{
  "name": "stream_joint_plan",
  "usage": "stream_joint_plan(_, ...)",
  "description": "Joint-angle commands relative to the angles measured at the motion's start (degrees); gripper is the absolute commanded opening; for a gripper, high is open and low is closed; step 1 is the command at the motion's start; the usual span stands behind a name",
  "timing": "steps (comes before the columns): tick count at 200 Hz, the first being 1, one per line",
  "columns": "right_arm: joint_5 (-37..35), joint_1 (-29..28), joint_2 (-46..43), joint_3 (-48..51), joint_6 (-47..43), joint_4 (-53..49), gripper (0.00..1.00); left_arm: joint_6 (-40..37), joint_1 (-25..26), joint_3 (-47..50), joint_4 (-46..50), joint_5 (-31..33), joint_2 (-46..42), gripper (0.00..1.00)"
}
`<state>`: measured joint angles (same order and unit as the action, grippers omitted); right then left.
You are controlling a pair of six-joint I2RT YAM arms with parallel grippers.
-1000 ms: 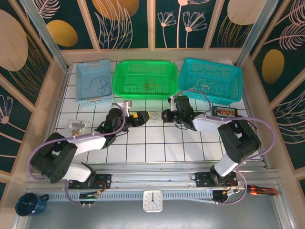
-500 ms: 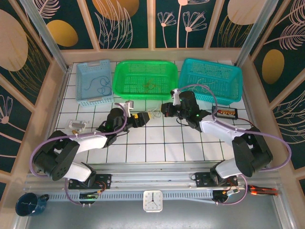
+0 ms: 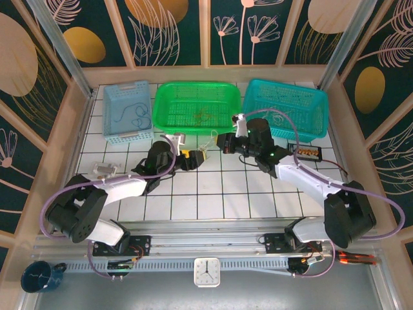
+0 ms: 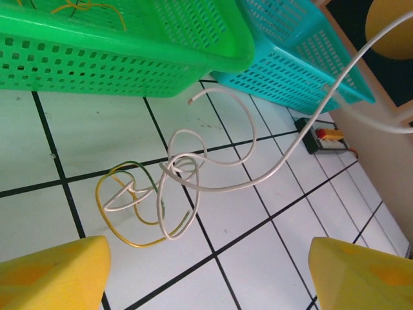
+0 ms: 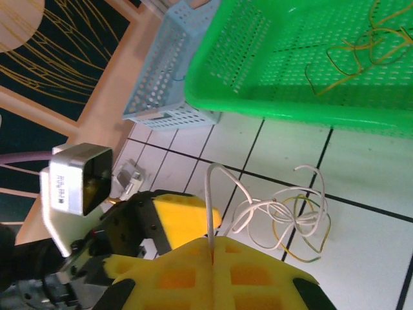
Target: Untangle the cables
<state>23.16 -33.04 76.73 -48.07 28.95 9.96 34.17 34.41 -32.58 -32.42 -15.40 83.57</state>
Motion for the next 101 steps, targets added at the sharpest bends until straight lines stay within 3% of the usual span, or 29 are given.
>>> stream_joint_plan(1, 1.45, -1.15, -1.62, -2.47, 0.22, -1.69, 0.0, -5.6, -0.33, -3.02, 2.96, 1.12, 0.71, 0.81)
stream_joint_plan(61, 1.32, -3.58, -1.36, -4.04, 0.27, -2.49, 0.0, -9.33, -0.39, -6.87, 3.87, 1.63, 3.75, 0.8)
stream_joint_plan(101, 1.79, -5.93, -1.05, -6.19, 0.06, -4.17, 0.0, -10.79, -0.33, -8.02, 2.05, 2.03, 6.43, 0.64)
